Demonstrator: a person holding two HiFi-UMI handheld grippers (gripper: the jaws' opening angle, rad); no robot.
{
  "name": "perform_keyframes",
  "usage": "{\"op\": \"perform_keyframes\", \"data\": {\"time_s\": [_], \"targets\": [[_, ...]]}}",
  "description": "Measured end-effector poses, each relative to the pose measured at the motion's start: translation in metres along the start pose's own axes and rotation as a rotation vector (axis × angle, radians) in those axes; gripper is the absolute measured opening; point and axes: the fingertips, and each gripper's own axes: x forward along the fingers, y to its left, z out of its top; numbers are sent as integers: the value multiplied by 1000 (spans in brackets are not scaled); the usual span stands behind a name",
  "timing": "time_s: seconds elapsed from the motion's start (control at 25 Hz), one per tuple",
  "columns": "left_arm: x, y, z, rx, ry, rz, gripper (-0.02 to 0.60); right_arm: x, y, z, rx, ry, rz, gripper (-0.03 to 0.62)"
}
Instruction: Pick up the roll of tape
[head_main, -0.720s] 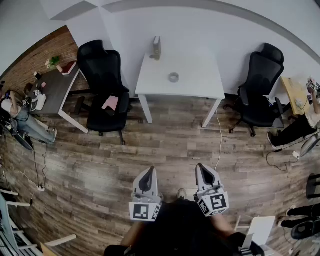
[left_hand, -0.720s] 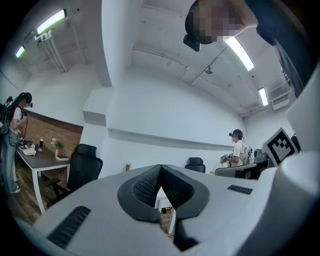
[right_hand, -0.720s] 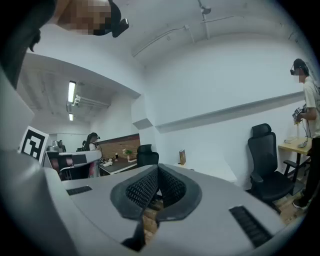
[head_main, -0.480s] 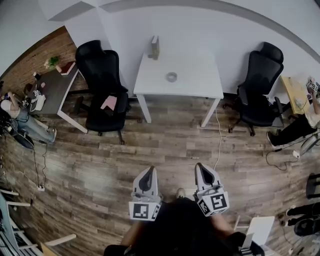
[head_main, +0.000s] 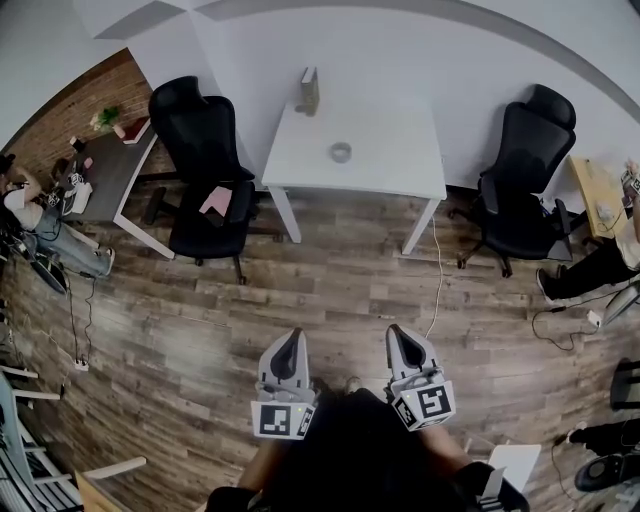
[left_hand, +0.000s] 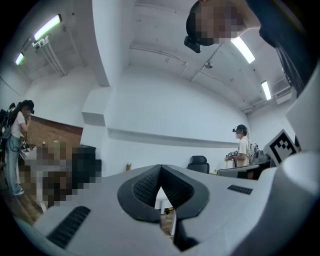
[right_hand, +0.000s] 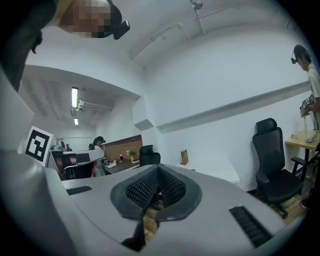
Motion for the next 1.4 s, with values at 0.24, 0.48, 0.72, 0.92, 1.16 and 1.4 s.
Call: {"op": "perform_keyframes", "data": {"time_s": [0.24,0.48,0.72,0.92,1.16,1.4], "targets": [[32,9,-6,-21,23,23,15,25,-20,-1,6,12,10,12],[78,32,-19,-33,30,6,15,73,-38,-6,1,29,-2,12],[148,84,-23,-50,25,-23,15,154,-50,-3,-10,38,-25,12],[212,140,-6,-57,5,-52,15,237,-59,12,-14,34,-57,12],[266,201,-1,-59,6,-80,15,318,-62,26,-33,21,-87,12],[301,236,-9,-70,23,-88,15,369,-68,23,-26,37,-100,12]]}}
